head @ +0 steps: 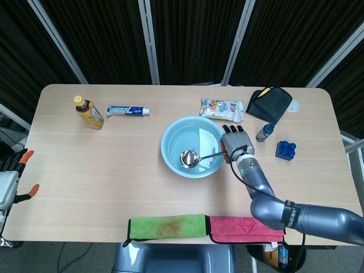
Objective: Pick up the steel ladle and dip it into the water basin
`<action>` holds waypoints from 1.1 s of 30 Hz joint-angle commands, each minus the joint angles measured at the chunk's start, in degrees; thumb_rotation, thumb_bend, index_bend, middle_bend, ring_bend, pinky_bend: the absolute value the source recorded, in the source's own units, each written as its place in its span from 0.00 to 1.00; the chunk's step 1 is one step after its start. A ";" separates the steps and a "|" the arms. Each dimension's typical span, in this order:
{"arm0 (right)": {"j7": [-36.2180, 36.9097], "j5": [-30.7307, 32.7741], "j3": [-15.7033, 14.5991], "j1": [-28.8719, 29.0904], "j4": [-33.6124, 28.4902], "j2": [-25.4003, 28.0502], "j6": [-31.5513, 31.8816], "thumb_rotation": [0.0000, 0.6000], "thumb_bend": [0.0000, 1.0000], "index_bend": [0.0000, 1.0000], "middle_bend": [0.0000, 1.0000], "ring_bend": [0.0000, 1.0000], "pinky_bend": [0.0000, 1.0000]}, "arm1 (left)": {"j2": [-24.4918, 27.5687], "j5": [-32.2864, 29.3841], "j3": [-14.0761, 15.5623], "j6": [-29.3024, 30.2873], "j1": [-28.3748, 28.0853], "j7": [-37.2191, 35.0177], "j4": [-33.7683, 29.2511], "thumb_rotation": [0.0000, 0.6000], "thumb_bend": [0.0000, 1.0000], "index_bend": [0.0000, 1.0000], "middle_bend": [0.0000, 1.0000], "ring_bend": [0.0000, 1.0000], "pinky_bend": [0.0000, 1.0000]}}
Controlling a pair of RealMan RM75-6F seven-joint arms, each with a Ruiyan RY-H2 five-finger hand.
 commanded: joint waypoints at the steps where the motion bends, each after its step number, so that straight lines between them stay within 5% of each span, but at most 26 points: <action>1: 0.85 -0.94 -0.95 0.73 2.68 -1.93 -0.33 1.00 0.77 0.69 0.03 0.00 0.00 | 0.22 -0.79 -0.31 -0.22 0.03 -0.08 0.15 1.00 0.32 0.00 0.00 0.00 0.00; 20: 3.18 -3.80 -4.28 1.77 9.65 -9.76 1.35 1.00 0.77 0.69 0.03 0.00 0.00 | 1.08 -0.91 -0.99 -0.24 0.14 -3.58 1.11 1.00 0.32 0.00 0.00 0.00 0.00; 33: 3.52 -5.12 -5.41 1.52 8.48 -10.86 3.48 1.00 0.77 0.69 0.03 0.00 0.00 | 1.62 1.08 -0.61 0.41 0.32 -5.85 0.95 1.00 0.32 0.00 0.00 0.00 0.00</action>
